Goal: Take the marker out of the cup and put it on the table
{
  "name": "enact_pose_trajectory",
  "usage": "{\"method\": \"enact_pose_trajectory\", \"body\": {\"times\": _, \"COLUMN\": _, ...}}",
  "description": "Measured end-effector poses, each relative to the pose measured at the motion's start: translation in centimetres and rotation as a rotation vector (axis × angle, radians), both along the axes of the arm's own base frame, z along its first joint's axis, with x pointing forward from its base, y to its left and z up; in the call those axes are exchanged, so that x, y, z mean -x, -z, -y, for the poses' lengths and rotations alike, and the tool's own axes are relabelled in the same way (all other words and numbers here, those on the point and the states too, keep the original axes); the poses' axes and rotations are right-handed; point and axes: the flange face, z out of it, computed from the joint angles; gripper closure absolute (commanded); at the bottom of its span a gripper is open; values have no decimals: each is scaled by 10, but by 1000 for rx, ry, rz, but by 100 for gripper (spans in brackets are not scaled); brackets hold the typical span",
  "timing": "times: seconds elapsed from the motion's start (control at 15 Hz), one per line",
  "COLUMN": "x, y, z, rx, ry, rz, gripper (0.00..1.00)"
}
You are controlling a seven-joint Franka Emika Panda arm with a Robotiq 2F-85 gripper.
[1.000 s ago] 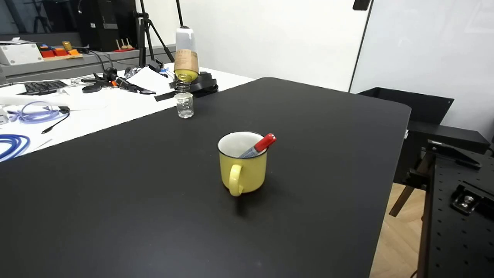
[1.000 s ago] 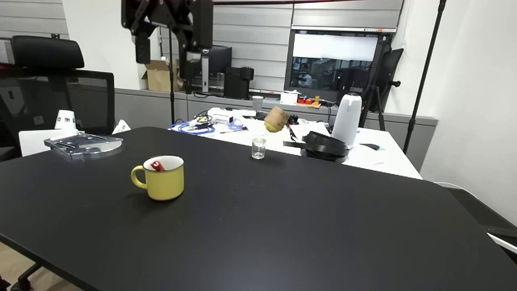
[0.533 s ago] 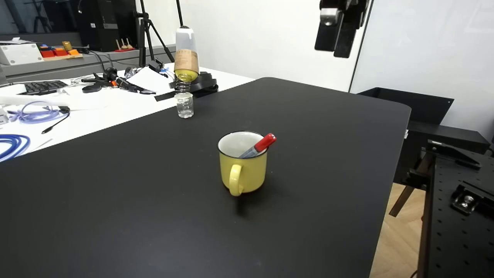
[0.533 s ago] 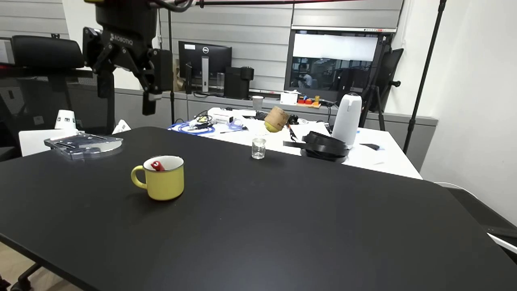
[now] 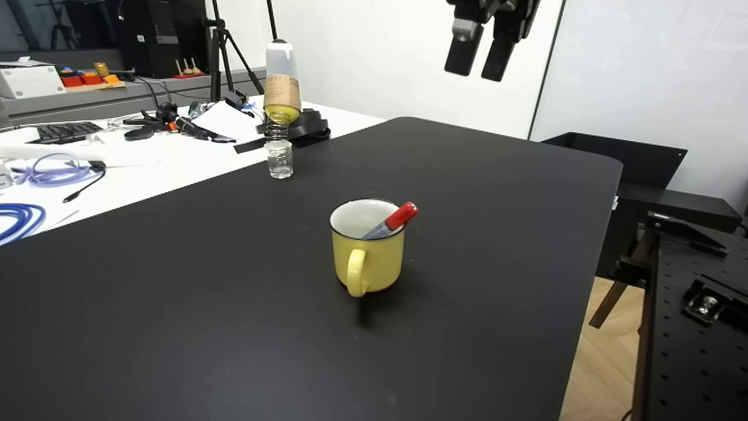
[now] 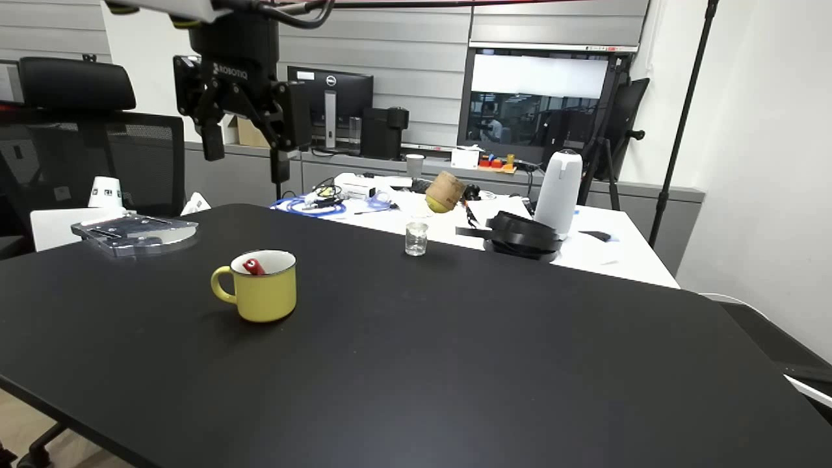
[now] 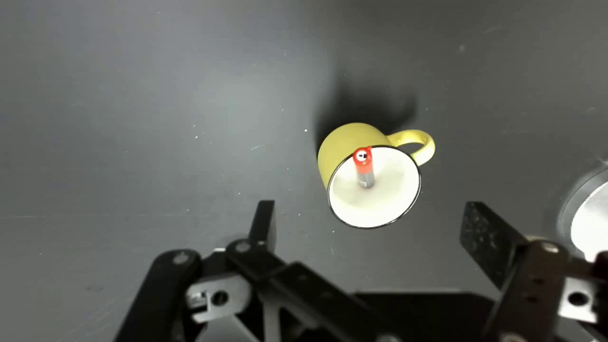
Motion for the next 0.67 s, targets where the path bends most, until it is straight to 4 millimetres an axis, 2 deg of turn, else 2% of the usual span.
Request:
{"method": "enact_pose_trajectory", "body": {"times": 0.2, "x": -10, "y": 24, "z": -7, "rx": 8, "ry": 29, "rz": 1, "gripper": 0}}
{"method": "enact_pose_trajectory", "body": {"times": 0.67, "x": -18, "y": 92, "z": -43, "rx": 11, "ry": 18, "rz": -69, "gripper": 0}}
